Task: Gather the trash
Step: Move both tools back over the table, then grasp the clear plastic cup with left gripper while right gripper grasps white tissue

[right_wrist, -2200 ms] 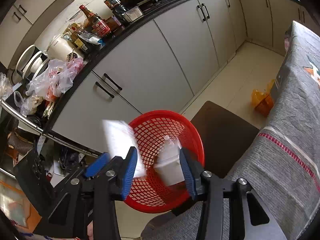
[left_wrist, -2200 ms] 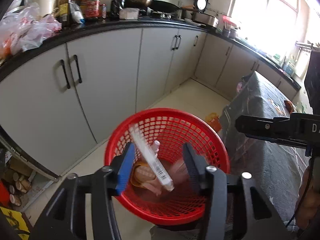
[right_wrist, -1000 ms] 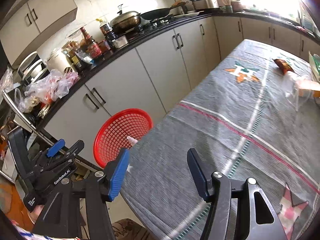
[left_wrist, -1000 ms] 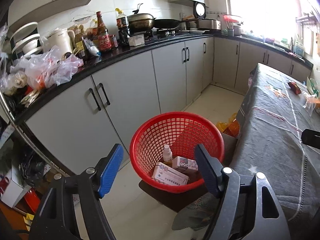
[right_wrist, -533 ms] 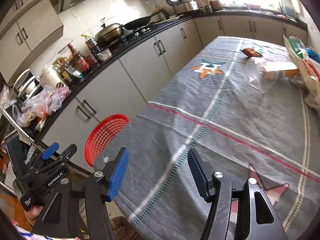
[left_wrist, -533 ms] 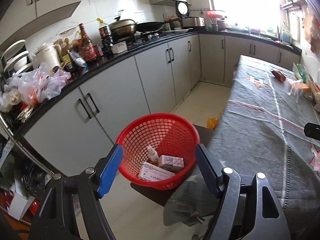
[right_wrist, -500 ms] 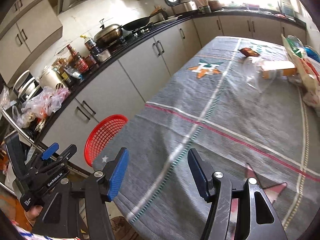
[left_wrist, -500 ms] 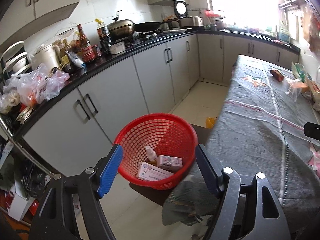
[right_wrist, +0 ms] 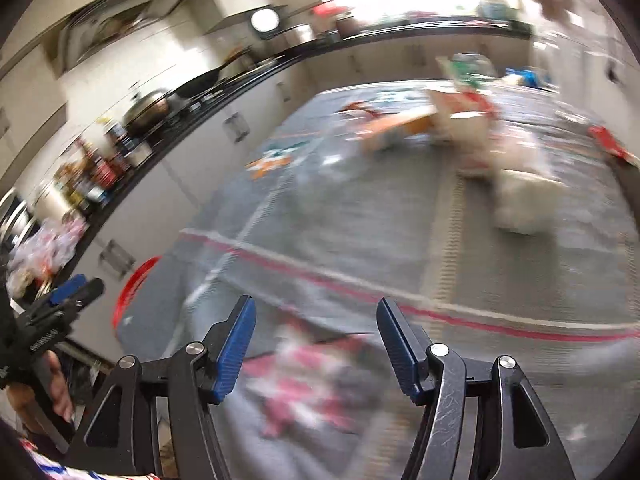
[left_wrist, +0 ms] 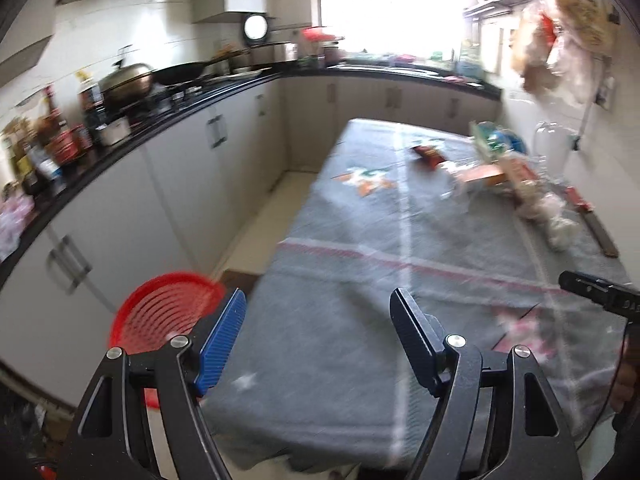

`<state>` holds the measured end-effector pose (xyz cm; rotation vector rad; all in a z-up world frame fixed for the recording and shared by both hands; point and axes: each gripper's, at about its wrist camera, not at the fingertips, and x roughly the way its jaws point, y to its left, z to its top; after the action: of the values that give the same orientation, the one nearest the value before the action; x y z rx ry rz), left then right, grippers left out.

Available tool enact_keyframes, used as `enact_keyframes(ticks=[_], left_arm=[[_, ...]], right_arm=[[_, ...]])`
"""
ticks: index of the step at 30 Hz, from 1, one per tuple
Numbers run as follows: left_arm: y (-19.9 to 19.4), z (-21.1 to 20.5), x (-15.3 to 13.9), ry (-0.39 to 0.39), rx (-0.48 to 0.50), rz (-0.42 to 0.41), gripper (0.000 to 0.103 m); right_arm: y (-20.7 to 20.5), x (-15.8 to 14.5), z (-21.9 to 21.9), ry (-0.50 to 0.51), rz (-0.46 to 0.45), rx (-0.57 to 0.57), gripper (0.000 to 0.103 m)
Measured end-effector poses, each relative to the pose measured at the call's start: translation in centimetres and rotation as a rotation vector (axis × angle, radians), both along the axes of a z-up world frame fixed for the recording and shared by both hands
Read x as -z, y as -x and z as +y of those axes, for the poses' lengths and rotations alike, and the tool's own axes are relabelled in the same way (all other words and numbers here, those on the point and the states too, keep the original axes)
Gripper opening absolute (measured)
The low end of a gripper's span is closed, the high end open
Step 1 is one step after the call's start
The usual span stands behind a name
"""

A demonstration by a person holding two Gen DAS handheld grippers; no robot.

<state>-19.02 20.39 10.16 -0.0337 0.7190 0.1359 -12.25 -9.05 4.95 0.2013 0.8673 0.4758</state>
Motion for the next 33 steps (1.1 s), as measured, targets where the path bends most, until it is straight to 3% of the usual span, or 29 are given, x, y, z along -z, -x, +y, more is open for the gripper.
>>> enact_keyframes(ticks=[3, 9, 13, 22, 29, 31, 33], left_arm=[[-2.1, -2.0, -0.5, 0.020, 0.055, -0.006, 0.074], [-7.6, -6.5, -0.5, -0.049, 0.135, -0.003, 0.075], [-11.0, -8.5, -0.1, -0.041, 0.180, 0.011, 0.075], [-20.1, -11.9, 1.1, -0.023, 0.246, 0.040, 0.075], [-25.2, -13.1, 2.9, 0.028, 0.294, 0.110, 0.074], [-26.1, -13.5, 3.3, 0.027, 0.310, 0.118, 0.073], [-26.6, -13.9, 3.7, 0.019, 0.330, 0.128, 0.061]], right_arm=[[-0.6, -0.1, -3.5, -0.010, 0.007, 0.075, 0.067], [-2.3, -1.0, -9.0, -0.001, -0.019, 0.182, 0.068], [-4.2, -1.0, -11.5, -0.003, -0.003, 0.222, 0.067], [-9.3, 0.4, -11.6, 0.071, 0.021, 0.248, 0.072], [-10.9, 2.1, -11.8, 0.024, 0.039, 0.259, 0.072], [-11.1, 2.4, -11.8, 0.016, 0.034, 0.257, 0.072], [-11.3, 2.5, -11.8, 0.007, 0.030, 0.256, 0.072]])
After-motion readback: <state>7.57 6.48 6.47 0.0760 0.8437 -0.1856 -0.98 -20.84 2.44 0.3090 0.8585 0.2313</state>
